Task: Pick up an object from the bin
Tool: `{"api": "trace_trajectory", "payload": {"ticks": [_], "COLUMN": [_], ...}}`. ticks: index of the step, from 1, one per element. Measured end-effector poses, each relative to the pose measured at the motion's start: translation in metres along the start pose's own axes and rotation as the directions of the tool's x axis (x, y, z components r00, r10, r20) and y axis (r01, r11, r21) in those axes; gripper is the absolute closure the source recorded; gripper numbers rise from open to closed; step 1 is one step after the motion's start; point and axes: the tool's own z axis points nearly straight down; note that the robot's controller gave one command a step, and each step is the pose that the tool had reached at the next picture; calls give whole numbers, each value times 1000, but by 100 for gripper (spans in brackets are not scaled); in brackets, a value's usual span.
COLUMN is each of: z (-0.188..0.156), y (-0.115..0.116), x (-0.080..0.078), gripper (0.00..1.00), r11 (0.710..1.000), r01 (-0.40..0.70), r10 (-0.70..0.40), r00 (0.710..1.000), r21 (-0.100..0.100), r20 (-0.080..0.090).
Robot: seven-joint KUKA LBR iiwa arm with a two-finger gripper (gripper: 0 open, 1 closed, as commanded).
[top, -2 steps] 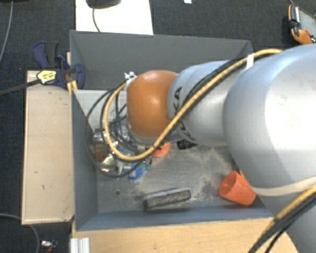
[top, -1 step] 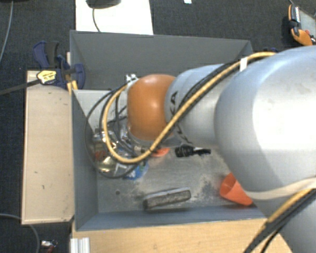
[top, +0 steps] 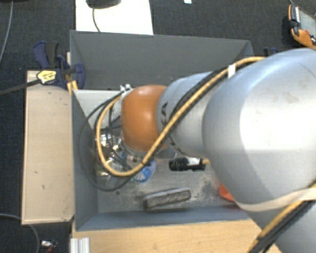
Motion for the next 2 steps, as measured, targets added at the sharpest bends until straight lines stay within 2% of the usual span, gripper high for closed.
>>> {"api": "trace_trajectory", "payload": {"ticks": [1, 2], "z": [2, -2], "y": [-7, 0], "x": [-8, -3], "gripper": [0, 100], "r11": [1000, 1000], "r01": [10, 2], "r10": [-9, -2], "r00": [1000, 1000], "r21": [-17, -8], "r20": [11, 8]}}
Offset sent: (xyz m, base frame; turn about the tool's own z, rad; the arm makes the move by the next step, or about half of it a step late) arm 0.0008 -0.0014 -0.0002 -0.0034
